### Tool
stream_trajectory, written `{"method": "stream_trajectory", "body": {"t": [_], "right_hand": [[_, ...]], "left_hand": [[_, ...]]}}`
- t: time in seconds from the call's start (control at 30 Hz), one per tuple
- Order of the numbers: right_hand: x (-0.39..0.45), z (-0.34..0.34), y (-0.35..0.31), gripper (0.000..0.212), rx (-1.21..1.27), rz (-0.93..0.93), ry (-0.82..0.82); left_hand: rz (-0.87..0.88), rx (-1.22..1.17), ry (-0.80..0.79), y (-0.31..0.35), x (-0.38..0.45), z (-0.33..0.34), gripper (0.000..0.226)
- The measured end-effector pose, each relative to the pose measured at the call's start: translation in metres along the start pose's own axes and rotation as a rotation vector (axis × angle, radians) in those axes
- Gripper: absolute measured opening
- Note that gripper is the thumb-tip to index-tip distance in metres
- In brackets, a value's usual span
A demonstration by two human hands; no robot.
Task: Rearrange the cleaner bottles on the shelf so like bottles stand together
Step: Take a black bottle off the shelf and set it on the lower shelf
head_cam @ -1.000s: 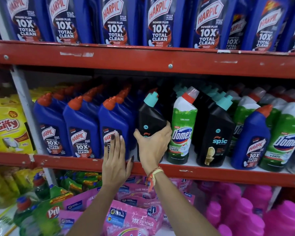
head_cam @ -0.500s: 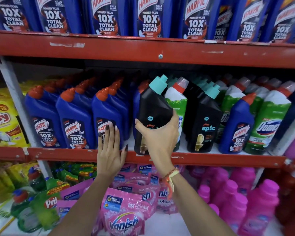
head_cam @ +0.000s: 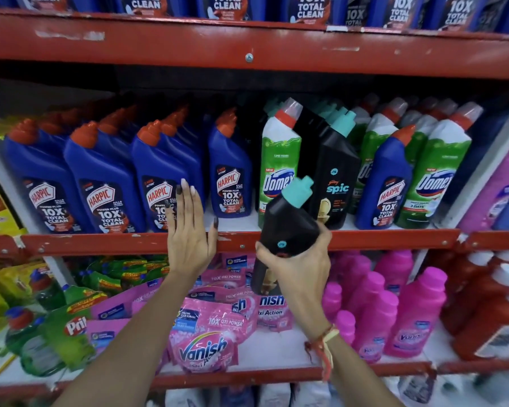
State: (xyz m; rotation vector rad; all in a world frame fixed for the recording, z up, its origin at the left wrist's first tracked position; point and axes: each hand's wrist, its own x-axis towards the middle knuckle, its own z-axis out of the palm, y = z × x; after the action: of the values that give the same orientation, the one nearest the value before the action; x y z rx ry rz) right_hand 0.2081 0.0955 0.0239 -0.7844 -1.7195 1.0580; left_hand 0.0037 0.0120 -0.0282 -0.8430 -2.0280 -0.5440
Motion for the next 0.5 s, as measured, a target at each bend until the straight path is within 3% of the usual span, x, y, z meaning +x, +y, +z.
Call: {"method": "stream_trajectory", "body": {"t": [0.5], "right_hand": [[-0.027, 0.037, 0.149, 0.087, -0.235, 0.321, -0.158]], "left_hand": [[0.009, 0.082, 0.005, -0.002, 0.002, 0.008, 0.071]]}}
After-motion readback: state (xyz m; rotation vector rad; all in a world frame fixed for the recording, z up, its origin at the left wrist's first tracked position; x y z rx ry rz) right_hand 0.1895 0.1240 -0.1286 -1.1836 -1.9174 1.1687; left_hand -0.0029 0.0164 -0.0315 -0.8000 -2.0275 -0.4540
